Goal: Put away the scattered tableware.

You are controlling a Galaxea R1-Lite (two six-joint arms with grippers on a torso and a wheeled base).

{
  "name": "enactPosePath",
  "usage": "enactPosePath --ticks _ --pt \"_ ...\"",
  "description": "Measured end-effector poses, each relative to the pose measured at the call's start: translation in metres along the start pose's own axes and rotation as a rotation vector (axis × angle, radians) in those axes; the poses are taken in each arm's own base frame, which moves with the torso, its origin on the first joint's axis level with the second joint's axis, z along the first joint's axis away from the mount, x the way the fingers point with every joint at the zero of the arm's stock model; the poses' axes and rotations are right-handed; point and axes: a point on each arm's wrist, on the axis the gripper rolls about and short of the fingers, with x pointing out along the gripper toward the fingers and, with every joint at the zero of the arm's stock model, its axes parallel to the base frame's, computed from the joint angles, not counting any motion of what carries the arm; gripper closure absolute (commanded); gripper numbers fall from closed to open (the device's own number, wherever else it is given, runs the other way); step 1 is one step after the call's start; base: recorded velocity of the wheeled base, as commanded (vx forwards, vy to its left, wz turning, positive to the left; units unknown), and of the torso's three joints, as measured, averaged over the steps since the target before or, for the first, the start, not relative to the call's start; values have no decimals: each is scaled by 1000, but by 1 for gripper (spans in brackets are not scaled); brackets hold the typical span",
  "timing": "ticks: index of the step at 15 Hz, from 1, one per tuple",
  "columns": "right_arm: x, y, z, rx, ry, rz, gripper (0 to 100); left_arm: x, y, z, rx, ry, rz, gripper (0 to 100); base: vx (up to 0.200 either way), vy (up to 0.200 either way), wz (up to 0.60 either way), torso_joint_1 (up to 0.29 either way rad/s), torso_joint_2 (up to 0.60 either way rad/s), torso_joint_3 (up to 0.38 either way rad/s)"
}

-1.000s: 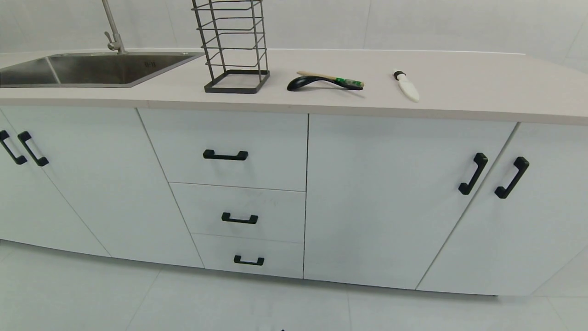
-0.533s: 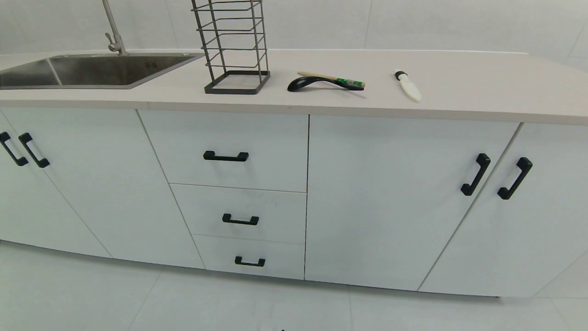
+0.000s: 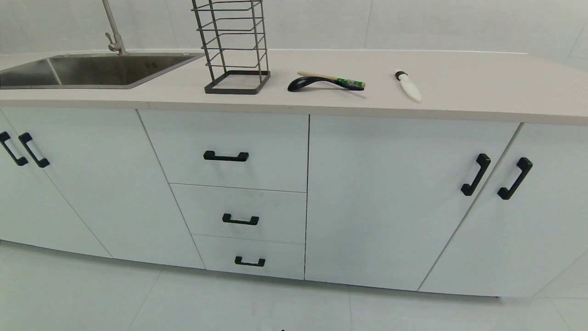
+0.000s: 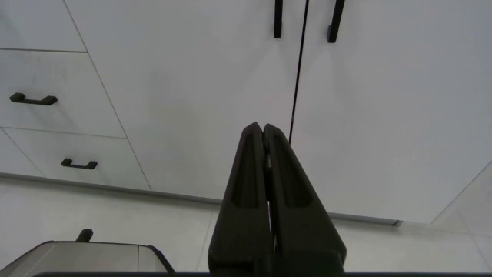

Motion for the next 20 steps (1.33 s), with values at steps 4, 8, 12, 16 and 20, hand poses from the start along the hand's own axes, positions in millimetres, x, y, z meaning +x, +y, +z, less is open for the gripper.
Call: enactPosePath --ticks 4,8,12,16,20 --pt "0 0 0 0 0 0 100 26 4 20 -8 96 -33 0 0 0 0 0 0 0" --pt "0 0 0 0 0 0 100 60 4 12 161 249 -169 0 0 0 0 0 0 0" --pt "0 0 0 0 0 0 100 82 0 -12 502 351 -357 0 0 0 0 0 0 0" --pt "0 0 0 0 0 0 100 110 -9 -38 628 481 -571 0 0 0 0 0 0 0" --pt "0 0 0 0 0 0 100 129 -19 -67 728 594 -771 0 0 0 0 0 0 0"
